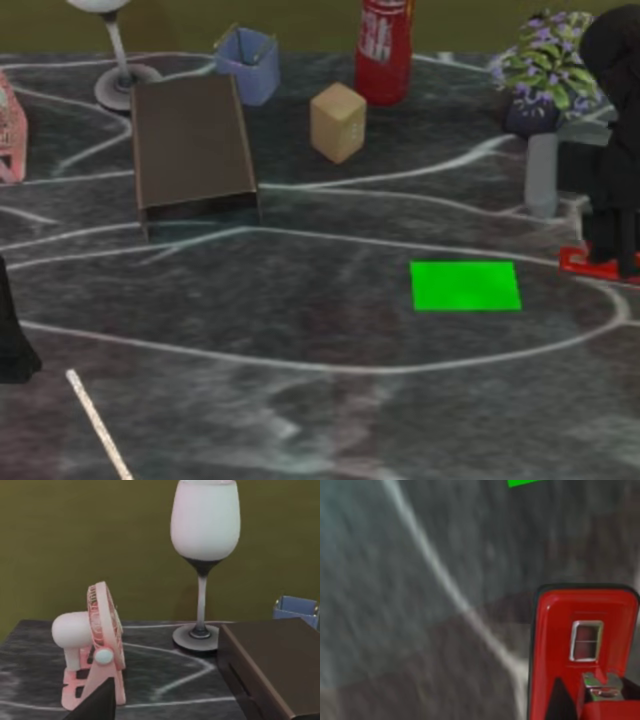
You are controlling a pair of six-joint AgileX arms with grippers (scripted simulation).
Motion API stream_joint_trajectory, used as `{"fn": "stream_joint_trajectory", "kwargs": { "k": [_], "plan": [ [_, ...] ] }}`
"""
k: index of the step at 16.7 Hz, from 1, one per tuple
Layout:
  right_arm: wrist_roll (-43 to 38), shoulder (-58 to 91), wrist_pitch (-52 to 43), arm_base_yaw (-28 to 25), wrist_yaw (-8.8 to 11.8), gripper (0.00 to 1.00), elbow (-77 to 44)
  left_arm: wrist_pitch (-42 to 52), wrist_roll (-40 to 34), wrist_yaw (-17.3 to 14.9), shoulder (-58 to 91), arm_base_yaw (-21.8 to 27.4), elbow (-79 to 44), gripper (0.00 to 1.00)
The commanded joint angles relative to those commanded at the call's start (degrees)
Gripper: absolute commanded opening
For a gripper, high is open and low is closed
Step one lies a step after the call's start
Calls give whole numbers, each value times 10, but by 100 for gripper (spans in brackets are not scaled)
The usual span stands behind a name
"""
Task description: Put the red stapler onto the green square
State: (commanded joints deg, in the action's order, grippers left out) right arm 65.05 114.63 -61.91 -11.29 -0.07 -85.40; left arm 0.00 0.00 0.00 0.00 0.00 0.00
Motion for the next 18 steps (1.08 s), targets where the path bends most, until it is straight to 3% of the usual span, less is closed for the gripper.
{"fn": "stream_joint_trajectory", "kwargs": {
  "k": [3,11,15,18],
  "plan": [
    [-1,-24,-45,-1,0,0,-32,0,0,0,0,0,0,100],
    [-35,-19,-43,-3,-5,0,-46,0,0,0,0,0,0,100],
    [-164,-4,-29,-13,-20,0,-88,0,0,0,0,0,0,100],
    [-325,9,-18,-22,-33,0,-126,0,0,0,0,0,0,100]
  ]
}}
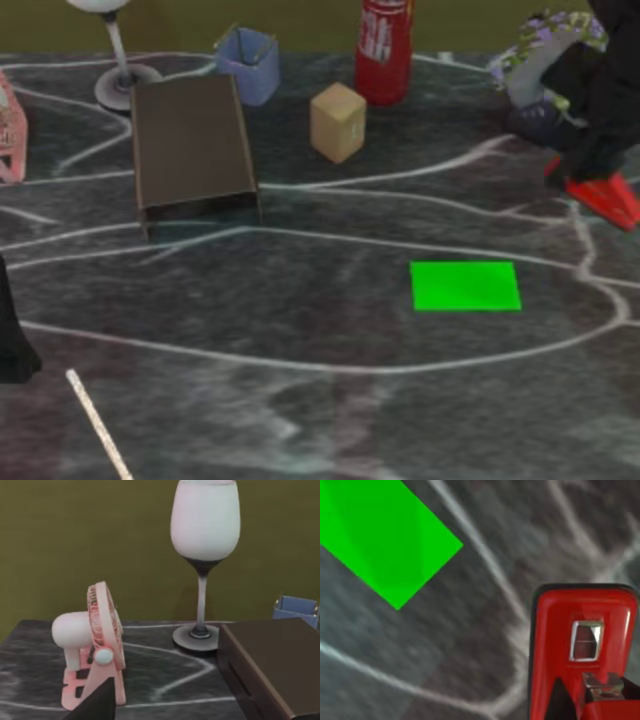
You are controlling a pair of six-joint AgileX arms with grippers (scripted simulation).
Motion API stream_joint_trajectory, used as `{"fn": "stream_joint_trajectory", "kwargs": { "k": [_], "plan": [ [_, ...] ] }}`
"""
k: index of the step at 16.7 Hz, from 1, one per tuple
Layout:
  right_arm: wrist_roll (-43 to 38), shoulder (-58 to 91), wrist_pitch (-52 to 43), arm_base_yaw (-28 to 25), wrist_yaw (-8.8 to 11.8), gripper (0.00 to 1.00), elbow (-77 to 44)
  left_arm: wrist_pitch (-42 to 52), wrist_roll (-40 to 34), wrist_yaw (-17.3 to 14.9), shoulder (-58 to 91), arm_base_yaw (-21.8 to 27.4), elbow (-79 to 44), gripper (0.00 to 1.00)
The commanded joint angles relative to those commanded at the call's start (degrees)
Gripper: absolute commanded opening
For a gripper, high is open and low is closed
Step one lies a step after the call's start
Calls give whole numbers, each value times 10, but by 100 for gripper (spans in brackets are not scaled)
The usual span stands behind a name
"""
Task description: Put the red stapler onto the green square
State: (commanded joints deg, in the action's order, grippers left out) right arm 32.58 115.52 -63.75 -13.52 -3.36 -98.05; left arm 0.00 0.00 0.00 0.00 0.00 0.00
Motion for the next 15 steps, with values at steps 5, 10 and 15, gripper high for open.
{"fn": "stream_joint_trajectory", "kwargs": {
  "k": [5,10,15],
  "plan": [
    [-372,26,0,-17,-16,0,-53,0,0,0,0,0,0,100],
    [-756,56,-29,-36,-17,0,-83,0,0,0,0,0,0,100],
    [-1072,76,-76,-56,-2,0,-101,0,0,0,0,0,0,100]
  ]
}}
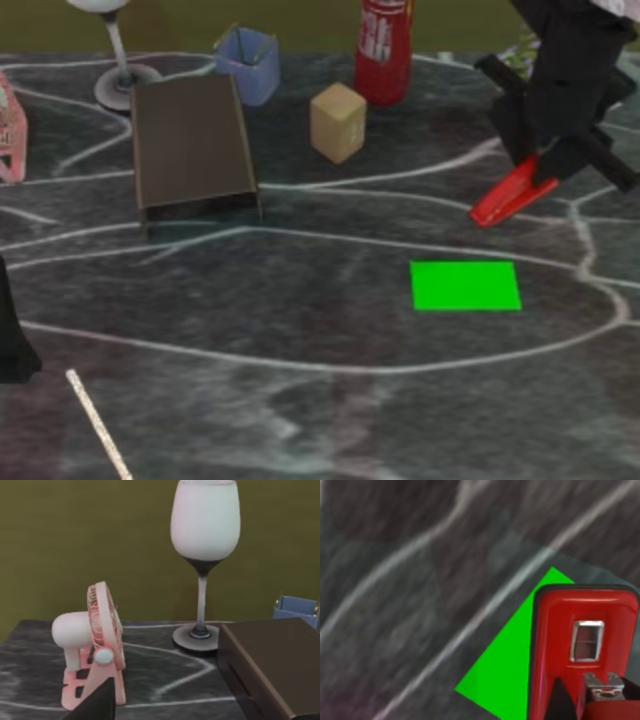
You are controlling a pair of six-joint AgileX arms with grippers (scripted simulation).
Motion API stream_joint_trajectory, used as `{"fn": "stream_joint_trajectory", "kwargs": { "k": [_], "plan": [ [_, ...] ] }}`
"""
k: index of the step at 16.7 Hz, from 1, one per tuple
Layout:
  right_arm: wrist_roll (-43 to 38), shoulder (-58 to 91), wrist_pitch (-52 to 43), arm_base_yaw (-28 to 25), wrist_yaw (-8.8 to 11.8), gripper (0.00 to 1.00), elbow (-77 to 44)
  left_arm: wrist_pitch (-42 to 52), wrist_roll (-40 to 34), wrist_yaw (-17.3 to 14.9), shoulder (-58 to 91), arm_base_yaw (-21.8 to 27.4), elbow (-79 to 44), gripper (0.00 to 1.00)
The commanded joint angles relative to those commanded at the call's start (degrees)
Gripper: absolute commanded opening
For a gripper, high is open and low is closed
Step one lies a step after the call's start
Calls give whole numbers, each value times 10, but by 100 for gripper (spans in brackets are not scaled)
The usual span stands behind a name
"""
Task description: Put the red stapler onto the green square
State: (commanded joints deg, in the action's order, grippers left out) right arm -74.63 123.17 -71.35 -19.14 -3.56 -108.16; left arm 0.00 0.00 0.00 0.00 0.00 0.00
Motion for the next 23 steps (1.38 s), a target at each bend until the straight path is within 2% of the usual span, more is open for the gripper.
{"fn": "stream_joint_trajectory", "kwargs": {
  "k": [4,9,18,23],
  "plan": [
    [-206,-1,-32,-12,17,0,-7,0,0,0,0,0,0,100],
    [-345,-14,-57,-19,35,0,-5,0,0,0,0,0,0,100],
    [-366,-12,-50,-18,37,0,4,0,0,0,0,0,0,100],
    [-376,13,71,-28,38,0,91,0,0,0,0,0,0,100]
  ]
}}
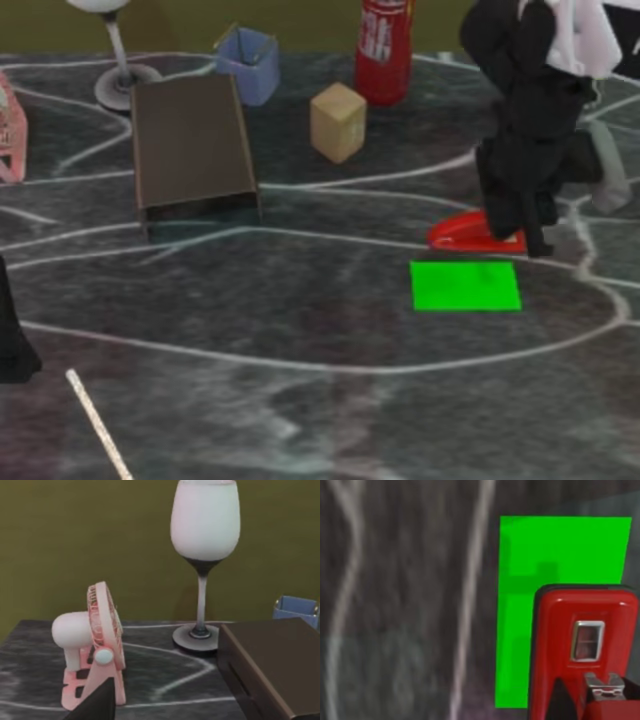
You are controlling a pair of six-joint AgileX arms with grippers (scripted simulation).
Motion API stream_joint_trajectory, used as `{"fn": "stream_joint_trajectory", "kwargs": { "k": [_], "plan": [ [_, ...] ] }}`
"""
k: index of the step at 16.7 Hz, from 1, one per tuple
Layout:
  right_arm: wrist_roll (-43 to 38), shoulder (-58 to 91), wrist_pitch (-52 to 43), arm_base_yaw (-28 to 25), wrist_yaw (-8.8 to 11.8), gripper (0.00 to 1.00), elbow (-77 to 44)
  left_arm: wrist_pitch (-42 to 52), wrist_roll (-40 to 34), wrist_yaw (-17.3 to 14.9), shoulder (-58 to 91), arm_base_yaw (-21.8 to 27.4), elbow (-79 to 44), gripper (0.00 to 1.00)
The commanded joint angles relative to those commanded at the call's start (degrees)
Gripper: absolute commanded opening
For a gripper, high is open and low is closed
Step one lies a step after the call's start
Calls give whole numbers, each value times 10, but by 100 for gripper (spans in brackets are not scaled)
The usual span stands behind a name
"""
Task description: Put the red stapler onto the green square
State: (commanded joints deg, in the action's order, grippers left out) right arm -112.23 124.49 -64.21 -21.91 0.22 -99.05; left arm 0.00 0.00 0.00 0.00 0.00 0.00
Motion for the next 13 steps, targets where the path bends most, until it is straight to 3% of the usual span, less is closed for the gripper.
{"fn": "stream_joint_trajectory", "kwargs": {
  "k": [3,8,13],
  "plan": [
    [-5,16,60,-7,0,0,49,0,0,0,0,0,0,100],
    [-6,18,69,-8,0,0,58,0,0,0,0,0,0,100],
    [-6,18,69,-8,0,38,58,0,0,0,0,0,0,100]
  ]
}}
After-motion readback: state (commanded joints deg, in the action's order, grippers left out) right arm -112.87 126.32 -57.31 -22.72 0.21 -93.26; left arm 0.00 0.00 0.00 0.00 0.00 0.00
